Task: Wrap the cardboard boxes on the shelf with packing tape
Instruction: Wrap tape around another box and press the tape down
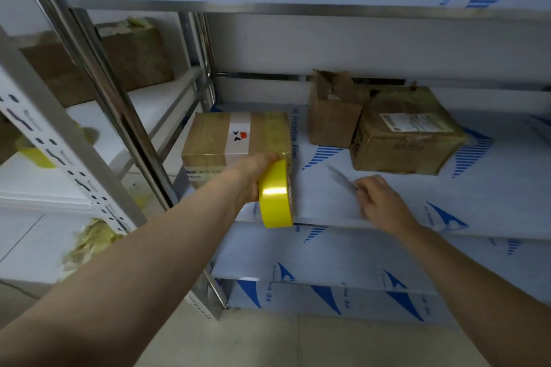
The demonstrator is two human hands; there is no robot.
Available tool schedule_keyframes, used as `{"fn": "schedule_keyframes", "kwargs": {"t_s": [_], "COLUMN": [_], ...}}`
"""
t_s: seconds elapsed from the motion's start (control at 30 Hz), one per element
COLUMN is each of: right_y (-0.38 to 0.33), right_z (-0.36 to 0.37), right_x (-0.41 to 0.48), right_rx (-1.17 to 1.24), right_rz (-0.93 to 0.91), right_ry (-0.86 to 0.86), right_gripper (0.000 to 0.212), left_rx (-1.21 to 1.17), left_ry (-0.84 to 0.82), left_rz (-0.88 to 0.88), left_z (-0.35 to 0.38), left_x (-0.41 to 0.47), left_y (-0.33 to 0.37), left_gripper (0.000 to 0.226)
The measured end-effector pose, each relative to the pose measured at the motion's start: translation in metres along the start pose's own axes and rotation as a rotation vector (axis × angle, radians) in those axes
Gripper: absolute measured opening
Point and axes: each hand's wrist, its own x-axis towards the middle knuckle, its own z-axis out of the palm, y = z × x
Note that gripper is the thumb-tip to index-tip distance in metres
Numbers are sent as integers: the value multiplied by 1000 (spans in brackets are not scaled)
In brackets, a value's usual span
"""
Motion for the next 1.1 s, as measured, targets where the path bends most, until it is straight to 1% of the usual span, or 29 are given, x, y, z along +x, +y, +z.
{"fn": "schedule_keyframes", "kwargs": {"t_s": [0.03, 0.07, 0.13, 0.17, 0.23, 0.33, 0.37, 0.4, 0.43, 0.47, 0.5, 0.53, 0.57, 0.67, 0.77, 0.87, 0.97, 1.07, 1.1], "right_y": [-15, -31, -68, -87, -118, -138, -139, -138, -135, -131, -127, -123, -120, -113, -112, -110, -111, -114, -115], "right_z": [-8, -14, -21, -22, -18, -5, -2, 1, 3, 4, 6, 8, 10, 18, 22, 21, 20, 17, 15], "right_x": [7, 16, 37, 47, 68, 97, 104, 109, 113, 116, 119, 120, 121, 124, 127, 129, 129, 127, 127], "right_rx": [109, 198, 308, 316, 247, 31, -6, -20, -11, 17, 55, 89, 109, 131, 154, 168, 162, 112, 99], "right_rz": [34, 60, 45, -9, -147, -281, -290, -290, -293, -298, -307, -314, -319, -321, -332, -343, -343, -357, -359], "right_ry": [95, 140, 126, 105, 60, -113, -172, -210, -223, -230, -236, -240, -239, -212, -206, -213, -220, -227, -229], "right_gripper": [25, 23, 19, 18, 18, 26, 31, 35, 39, 42, 44, 45, 46, 49, 49, 49, 48, 49, 49], "left_rx": [-5, -6, -21, -26, -47, -108, -124, -145, -161, -169, -185, -197, -189, -177, -154, -102, -62, -50, -70], "left_ry": [-6, -6, 3, 1, -1, 10, 29, 44, 66, 86, 106, 116, 128, 198, 273, 294, 294, 321, 305], "left_rz": [6, 13, 28, 37, 64, 108, 132, 139, 136, 137, 134, 130, 118, 133, 143, 152, 141, 143, 142], "left_z": [-1, -1, -3, -3, -1, 3, 4, 6, 8, 9, 9, 11, 13, 21, 23, 26, 27, 28, 29], "left_x": [1, 2, 2, 3, 1, 1, 0, 1, 1, 3, 1, -2, -3, -5, -4, -7, -12, -16, -14], "left_y": [0, 0, -2, -3, -5, -6, -7, -7, -7, -8, -9, -10, -11, -11, -13, -17, -15, -16, -16], "left_gripper": [21, 21, 20, 20, 18, 11, 15, 29, 41, 44, 37, 24, 19, 25, 26, 38, 35, 26, 19]}}
